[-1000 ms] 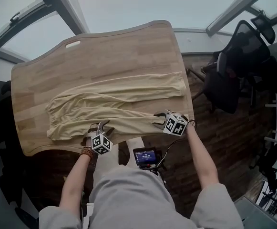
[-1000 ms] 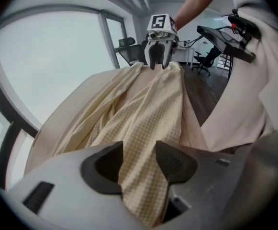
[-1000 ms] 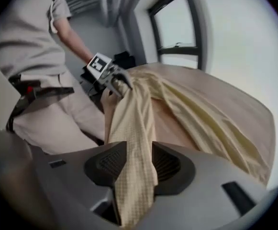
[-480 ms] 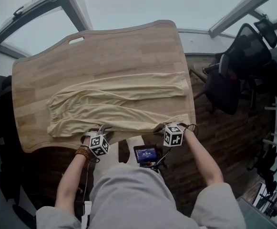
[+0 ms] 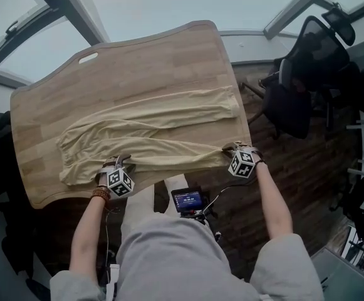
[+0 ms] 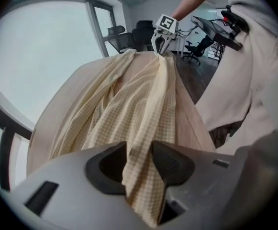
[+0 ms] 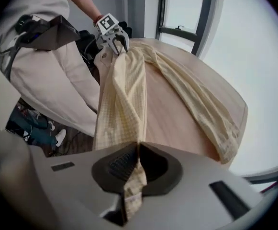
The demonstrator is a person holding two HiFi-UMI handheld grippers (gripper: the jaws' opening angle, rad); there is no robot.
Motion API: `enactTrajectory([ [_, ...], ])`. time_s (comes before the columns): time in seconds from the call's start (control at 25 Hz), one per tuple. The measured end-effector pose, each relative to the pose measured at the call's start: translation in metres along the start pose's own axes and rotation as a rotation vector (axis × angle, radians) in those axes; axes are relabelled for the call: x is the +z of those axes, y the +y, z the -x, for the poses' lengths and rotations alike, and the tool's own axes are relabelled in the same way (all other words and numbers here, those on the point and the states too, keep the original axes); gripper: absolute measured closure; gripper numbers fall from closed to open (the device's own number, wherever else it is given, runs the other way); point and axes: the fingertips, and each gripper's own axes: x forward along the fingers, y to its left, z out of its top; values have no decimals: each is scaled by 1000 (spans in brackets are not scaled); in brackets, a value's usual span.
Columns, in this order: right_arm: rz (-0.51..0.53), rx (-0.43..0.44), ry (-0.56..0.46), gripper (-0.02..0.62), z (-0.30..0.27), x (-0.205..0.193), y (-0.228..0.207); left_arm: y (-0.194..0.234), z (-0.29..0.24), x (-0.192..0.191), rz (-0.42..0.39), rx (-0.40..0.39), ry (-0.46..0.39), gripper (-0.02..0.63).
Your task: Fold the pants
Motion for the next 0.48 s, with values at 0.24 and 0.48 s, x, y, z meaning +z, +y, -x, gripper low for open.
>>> enactTrajectory([
  [0.24, 105, 50, -103, 580, 50, 14, 59, -12, 22, 4, -168, -31, -42, 581],
  [0.48, -54, 358, -48, 541, 50, -14, 110, -31, 24, 0, -145, -103, -53, 589],
])
